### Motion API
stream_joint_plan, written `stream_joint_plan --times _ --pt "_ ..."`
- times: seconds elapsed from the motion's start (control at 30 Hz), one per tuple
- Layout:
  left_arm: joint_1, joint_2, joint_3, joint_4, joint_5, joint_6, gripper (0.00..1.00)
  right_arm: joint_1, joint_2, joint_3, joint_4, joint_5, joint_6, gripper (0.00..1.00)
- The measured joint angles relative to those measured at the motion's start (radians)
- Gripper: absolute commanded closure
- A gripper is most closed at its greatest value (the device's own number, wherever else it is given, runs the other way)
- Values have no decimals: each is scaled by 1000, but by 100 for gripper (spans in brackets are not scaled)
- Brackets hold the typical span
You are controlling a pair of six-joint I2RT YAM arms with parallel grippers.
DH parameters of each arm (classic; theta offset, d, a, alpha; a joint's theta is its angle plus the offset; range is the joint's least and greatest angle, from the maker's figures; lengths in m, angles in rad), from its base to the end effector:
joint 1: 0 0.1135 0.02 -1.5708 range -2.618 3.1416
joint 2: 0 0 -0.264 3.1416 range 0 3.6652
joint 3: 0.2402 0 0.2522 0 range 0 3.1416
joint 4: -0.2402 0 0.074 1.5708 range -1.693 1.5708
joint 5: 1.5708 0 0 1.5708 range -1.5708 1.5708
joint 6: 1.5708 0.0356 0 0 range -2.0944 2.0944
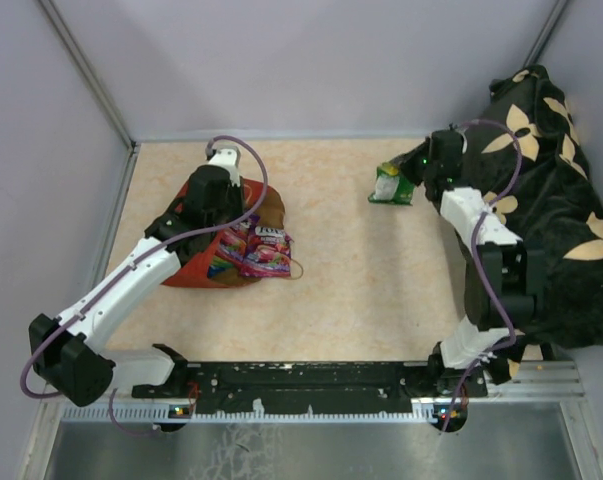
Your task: Take the snacks out of the paper bag
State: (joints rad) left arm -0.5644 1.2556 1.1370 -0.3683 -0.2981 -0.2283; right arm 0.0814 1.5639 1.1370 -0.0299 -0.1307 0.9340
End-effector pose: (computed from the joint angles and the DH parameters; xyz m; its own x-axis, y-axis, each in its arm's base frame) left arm 0.2455 -0.1431 0.3445 -0.4511 0.0296 -0.8920 0.1950 0.9786 -0.0662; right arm 0.3625 0.0342 0.2825 -0.4199 0.7655 -0.4874 0.2362 0.6108 0.7558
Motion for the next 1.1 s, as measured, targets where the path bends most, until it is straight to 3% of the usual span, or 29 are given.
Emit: stream_joint_plan --times 0.07,0.13,0.2,0.27,0.37,0.47,0.57,0.67,0.77,0.83,1.1 --pt "0 1 0 -7 2 0 100 -22 100 138 -13 14 -47 100" --pt "0 0 0 -8 1 0 100 -32 124 173 20 35 -80 100" --pt "0 -1 -1 -8 0 0 100 -32 103 133 68 49 -92 84" --pt "1 -3 -3 -6 0 0 100 -30 6 -59 176 66 -100 68" --pt "1 -3 -9 -4 3 0 100 6 -151 -412 293 96 -100 28" --pt "3 2 -16 1 11 0 100 125 -253 -700 306 174 -103 18" --pt "4 16 -16 4 21 0 100 183 -386 -768 274 246 -105 17" --pt "4 27 -16 3 27 0 100 183 -507 -673 243 349 -145 19" --pt "4 27 -16 5 30 0 100 182 -501 -465 207 438 -233 36" --pt "4 27 -16 6 31 0 100 171 -446 -325 175 476 -284 46" --pt "4 27 -16 5 39 0 100 51 42 140 -61 470 -364 61"
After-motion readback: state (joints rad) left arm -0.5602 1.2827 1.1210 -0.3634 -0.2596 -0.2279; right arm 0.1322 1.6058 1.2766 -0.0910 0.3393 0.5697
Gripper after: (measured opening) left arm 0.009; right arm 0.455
